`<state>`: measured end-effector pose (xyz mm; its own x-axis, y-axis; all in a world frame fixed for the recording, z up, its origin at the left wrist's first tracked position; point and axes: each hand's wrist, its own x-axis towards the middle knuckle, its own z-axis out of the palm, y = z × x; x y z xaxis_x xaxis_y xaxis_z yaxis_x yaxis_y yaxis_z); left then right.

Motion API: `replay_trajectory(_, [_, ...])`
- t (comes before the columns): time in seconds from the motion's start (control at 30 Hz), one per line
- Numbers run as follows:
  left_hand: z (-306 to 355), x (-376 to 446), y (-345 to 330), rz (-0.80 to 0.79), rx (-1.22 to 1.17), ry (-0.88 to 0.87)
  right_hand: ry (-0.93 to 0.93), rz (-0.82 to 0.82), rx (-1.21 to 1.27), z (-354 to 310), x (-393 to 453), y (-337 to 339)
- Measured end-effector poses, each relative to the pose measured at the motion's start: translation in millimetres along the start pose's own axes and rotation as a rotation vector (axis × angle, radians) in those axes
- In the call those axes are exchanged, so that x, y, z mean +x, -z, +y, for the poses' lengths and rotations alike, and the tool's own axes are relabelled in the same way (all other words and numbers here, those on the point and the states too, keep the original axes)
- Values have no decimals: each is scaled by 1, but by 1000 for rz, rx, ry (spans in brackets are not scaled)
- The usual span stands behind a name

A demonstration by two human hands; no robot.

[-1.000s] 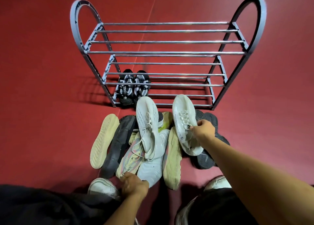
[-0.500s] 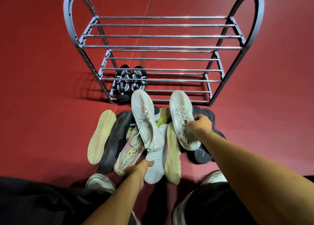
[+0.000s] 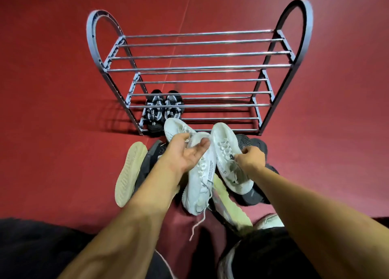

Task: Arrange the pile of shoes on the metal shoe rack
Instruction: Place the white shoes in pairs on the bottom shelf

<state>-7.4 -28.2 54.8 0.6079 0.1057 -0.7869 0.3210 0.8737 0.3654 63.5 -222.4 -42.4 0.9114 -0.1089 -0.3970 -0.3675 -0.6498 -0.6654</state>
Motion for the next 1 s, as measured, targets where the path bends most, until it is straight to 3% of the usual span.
replay_trajectory(0.07, [0,5,4,-36,103,-36,11,-10,-3,-2,-3,1])
replay_trajectory(0.13, [-9,13,13,31,355,-108,17,-11,-4,-3,-2,1])
replay_trajectory(0.4, [-57,30,90,575,949,-526,7,-31,-9,-4,-2,-2])
replay_trajectory(0.57, [-92,80,157,484,1154,-343,-5,-36,0,-5,-6,-4])
replay_trajectory(0.73, [-88,49,121,355,1174,-468,-13,-62,-35,-9,-9,-6])
replay_trajectory(0.87, [-85,46,110,399,1087,-572,-3,17,-29,-15,-8,-3])
replay_trajectory(1.0, [-80,46,106,439,1146,-582,1,150,-11,-21,-11,7])
